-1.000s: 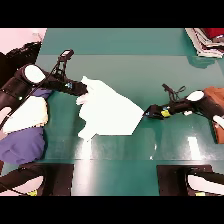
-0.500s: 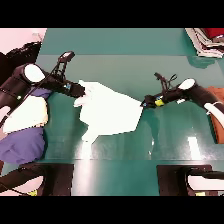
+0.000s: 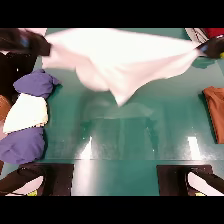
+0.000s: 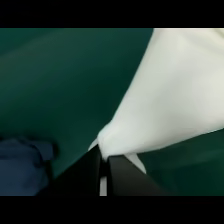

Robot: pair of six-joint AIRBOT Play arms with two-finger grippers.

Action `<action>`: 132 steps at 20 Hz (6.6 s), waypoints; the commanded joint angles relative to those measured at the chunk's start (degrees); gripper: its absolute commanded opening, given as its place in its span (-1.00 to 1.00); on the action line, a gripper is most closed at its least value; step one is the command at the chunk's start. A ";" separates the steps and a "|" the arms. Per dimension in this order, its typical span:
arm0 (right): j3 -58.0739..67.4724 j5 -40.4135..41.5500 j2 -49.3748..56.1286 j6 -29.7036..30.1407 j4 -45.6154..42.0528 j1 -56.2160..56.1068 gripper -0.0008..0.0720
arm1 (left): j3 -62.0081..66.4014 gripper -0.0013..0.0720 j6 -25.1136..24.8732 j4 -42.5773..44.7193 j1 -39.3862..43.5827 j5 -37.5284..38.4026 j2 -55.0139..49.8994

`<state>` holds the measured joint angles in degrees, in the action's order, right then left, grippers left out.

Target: Fold the shirts.

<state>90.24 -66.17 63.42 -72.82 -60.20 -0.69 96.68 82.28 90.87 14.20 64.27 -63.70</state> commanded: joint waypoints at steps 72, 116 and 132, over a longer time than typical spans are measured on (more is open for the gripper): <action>-50.21 -18.62 -6.62 -3.23 -9.81 23.56 0.48 | -47.78 -0.89 -14.58 -33.48 -21.68 -2.12 -5.53; 21.92 -1.16 -20.20 -6.67 -7.28 20.96 -0.94 | 30.18 -0.89 1.40 -37.27 -21.79 -2.71 16.92; 3.43 -20.94 16.72 -8.35 -11.87 5.99 -0.94 | -3.43 -0.89 -0.11 -33.79 -17.84 10.60 -14.56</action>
<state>98.72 -86.78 72.34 -80.88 -70.13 9.19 97.73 83.18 53.89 -5.85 72.38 -68.45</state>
